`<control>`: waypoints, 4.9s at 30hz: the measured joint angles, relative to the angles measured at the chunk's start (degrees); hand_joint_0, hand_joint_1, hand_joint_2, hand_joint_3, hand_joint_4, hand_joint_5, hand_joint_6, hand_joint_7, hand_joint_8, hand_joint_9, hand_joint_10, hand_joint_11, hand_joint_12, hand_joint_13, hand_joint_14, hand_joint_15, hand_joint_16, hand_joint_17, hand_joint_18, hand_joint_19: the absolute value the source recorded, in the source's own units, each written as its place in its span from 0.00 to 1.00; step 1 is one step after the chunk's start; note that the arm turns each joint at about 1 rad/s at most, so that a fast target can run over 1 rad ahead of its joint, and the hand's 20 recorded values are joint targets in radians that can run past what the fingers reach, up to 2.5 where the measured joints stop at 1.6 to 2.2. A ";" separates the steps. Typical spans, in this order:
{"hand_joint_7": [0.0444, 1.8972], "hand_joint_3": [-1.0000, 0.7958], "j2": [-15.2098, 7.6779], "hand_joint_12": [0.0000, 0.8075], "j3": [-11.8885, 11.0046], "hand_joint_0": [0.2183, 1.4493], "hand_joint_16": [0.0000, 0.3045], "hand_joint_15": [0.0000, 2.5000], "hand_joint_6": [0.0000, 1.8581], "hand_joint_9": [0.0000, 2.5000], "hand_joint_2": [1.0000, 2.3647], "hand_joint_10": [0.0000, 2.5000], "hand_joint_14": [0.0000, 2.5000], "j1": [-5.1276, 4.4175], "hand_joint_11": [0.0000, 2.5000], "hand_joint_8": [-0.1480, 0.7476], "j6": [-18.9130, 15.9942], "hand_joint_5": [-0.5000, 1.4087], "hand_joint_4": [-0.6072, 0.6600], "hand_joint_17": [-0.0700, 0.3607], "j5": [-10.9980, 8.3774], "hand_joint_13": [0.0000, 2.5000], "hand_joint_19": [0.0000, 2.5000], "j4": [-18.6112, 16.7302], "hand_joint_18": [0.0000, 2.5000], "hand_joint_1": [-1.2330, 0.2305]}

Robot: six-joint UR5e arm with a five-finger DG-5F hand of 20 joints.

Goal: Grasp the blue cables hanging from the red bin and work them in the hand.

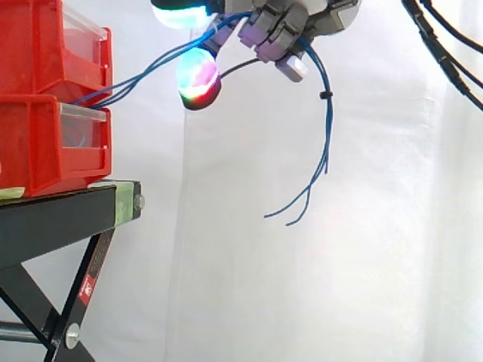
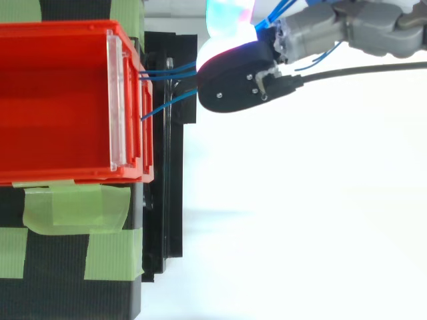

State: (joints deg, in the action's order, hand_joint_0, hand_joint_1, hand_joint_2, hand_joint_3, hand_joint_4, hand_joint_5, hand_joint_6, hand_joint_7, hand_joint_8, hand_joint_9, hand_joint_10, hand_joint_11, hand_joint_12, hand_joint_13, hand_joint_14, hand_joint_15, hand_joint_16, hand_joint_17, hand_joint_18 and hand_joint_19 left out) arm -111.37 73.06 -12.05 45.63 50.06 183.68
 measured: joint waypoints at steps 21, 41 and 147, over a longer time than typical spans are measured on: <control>0.72 0.09 0.00 0.95 0.05 0.39 0.80 0.80 0.00 0.69 0.00 1.00 1.00 -0.17 1.00 0.74 -0.27 0.43 0.71 0.59 0.34 0.83 0.31 1.46 1.00 0.43; 0.73 0.20 1.80 0.95 0.07 0.45 0.80 0.80 0.00 0.69 0.01 1.00 1.00 -0.23 1.00 0.74 -0.82 0.43 0.70 0.59 1.40 0.83 0.31 4.71 1.00 0.42; 0.77 0.08 3.96 0.95 4.39 0.47 0.80 0.80 0.07 0.69 0.01 1.00 1.00 0.00 1.00 0.74 6.57 0.53 0.67 0.59 3.82 0.83 0.31 -2.44 1.00 0.40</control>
State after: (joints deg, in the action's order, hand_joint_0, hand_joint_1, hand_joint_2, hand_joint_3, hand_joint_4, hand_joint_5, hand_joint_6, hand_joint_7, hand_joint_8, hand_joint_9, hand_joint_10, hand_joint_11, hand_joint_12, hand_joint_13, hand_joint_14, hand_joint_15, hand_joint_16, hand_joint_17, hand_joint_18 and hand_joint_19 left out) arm -107.40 77.45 -12.05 52.21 53.88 181.24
